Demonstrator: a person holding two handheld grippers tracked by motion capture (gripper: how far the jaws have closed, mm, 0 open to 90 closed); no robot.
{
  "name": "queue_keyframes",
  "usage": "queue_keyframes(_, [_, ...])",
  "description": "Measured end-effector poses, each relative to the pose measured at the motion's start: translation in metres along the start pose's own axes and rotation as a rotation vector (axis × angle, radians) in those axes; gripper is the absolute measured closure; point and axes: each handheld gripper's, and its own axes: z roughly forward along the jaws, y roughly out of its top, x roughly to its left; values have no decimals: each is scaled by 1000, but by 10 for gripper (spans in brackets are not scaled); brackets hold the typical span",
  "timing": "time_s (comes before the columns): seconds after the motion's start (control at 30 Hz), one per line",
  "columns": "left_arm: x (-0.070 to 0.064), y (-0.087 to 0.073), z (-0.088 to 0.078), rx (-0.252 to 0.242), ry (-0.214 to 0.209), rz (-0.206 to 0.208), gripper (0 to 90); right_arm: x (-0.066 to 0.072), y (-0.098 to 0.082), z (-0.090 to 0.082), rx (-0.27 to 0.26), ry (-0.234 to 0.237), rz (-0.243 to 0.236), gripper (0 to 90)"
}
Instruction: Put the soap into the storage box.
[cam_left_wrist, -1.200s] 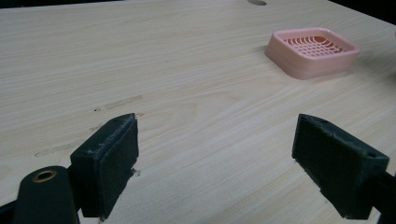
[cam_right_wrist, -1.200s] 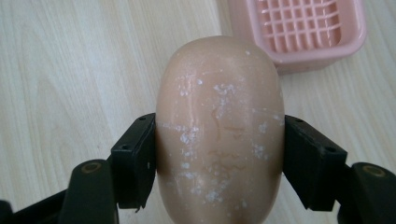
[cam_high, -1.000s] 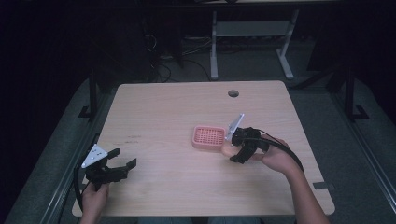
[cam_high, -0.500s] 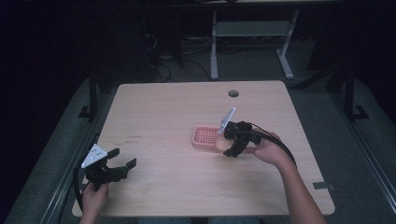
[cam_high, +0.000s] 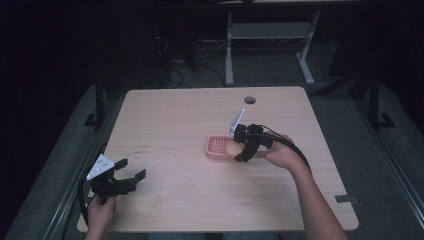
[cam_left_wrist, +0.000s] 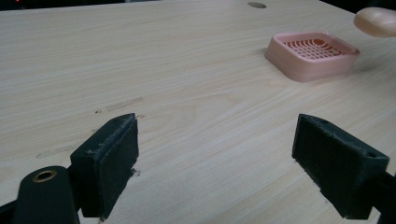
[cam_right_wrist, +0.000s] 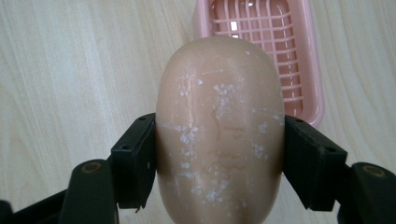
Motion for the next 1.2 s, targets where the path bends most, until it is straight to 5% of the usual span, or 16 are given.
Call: queue_keyframes(1.2, [2,1,1,-4,1,-6,143,-18,38,10,0,15,-39,321])
